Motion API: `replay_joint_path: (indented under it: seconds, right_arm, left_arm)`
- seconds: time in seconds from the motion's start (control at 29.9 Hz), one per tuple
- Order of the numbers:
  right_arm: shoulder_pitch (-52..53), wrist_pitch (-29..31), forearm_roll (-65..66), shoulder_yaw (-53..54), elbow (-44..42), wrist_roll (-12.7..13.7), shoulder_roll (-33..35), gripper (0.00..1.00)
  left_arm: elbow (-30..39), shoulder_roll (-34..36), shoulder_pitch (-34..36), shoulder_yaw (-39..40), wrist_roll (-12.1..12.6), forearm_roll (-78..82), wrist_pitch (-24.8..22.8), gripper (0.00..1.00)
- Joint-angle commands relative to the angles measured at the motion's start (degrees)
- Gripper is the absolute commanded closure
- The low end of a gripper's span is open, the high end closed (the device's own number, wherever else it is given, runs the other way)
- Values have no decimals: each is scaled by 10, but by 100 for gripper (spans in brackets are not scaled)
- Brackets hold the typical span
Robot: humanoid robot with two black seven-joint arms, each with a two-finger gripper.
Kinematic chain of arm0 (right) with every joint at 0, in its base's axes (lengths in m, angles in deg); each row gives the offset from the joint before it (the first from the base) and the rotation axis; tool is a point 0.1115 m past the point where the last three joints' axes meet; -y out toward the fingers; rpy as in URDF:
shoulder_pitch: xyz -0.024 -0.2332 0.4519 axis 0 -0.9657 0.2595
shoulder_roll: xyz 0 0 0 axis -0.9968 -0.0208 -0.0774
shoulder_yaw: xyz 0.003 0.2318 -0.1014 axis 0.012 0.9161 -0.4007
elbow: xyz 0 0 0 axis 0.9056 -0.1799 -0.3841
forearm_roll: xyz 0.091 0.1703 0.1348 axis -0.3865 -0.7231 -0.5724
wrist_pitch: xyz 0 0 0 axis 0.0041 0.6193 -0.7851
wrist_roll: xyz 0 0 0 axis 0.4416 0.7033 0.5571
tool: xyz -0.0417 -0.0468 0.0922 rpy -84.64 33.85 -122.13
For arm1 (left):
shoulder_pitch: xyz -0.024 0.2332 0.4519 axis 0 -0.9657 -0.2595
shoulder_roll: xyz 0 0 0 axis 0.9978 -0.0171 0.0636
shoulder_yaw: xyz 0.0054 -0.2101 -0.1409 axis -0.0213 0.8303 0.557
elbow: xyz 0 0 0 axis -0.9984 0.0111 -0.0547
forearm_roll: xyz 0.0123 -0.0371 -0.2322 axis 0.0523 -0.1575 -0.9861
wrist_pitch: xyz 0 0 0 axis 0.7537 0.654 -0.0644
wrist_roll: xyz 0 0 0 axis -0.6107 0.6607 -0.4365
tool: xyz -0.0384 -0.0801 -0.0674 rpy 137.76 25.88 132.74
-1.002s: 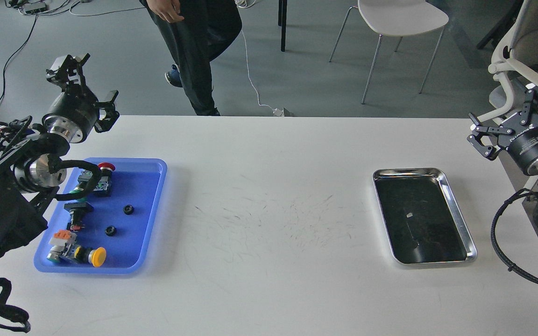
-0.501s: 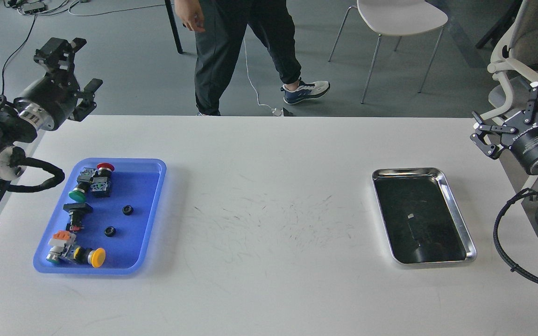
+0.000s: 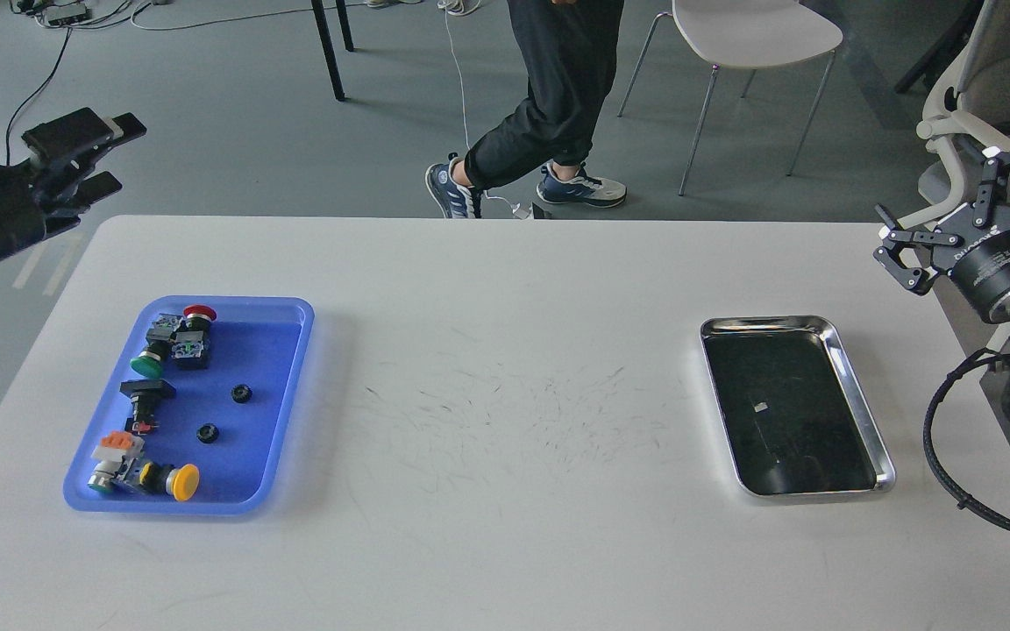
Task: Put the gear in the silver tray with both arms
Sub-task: 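Lower the left gripper into the blue tray and grasp a black gear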
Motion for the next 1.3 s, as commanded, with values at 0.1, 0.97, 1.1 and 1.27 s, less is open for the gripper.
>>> replay_joint_path:
  seconds: [0.1, 0.97, 1.1, 1.27]
  right_arm:
    - [-5, 1, 0, -11, 4, 0, 13, 1]
    - [-1, -2, 0, -12, 0, -1, 13, 2]
    - [-1, -2, 0, -12, -2, -1, 13, 2]
    - [-1, -2, 0, -12, -2, -1, 13, 2]
  left_arm:
    - [148, 74, -16, -47, -1, 160, 37, 2]
    - [54, -43, -29, -216, -14, 560, 157, 7]
    - [5, -71, -31, -217, -40, 560, 157, 10]
    - [-39, -95, -32, -217, -56, 560, 164, 10]
